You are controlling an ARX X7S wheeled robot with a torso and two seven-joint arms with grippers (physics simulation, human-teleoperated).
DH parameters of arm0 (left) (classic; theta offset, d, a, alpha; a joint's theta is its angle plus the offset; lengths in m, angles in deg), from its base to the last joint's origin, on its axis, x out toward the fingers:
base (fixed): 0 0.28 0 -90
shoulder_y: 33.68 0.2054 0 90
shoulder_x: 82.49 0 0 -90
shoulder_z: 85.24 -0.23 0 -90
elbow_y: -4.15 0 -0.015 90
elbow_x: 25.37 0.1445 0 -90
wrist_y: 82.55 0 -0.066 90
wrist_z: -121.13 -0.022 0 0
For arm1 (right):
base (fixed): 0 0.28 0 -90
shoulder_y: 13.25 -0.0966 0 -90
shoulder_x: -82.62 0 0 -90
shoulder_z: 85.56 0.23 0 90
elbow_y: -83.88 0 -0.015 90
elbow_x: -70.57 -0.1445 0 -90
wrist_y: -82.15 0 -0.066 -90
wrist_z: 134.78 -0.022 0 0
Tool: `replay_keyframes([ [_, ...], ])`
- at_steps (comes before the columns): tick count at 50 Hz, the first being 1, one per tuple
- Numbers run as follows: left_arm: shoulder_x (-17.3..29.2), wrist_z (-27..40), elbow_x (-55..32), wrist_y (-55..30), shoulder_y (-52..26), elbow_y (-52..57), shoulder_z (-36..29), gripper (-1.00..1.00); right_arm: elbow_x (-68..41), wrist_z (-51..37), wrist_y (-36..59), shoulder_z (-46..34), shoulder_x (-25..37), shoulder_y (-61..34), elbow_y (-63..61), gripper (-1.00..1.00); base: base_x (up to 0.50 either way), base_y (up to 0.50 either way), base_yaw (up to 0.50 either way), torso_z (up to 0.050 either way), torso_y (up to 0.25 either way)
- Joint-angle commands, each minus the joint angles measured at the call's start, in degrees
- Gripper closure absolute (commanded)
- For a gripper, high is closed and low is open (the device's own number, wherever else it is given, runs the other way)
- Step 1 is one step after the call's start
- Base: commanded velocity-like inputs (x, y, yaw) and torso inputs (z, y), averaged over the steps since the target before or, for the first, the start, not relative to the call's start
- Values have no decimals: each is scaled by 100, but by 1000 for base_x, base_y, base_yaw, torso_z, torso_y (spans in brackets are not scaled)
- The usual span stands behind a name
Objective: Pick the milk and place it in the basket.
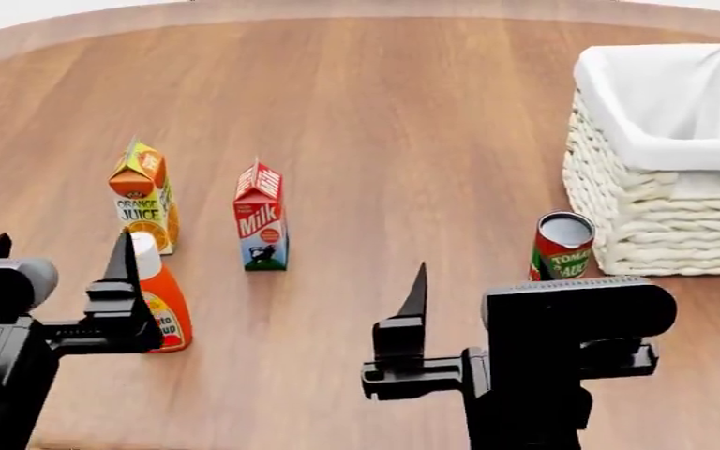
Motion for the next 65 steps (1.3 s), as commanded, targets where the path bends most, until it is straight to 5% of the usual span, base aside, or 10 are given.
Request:
replay_keyframes([
  [1, -27, 232, -598, -1782, -1461, 754, 279, -100, -394, 32, 2123, 218, 232, -1419, -1203, -100, 500, 0, 0, 0, 0],
  [65, 235, 390, -866, -1402, -1529, 421, 187, -100, -493, -129, 2003, 75, 280, -1597, -815, -100, 500, 0, 0, 0, 1],
])
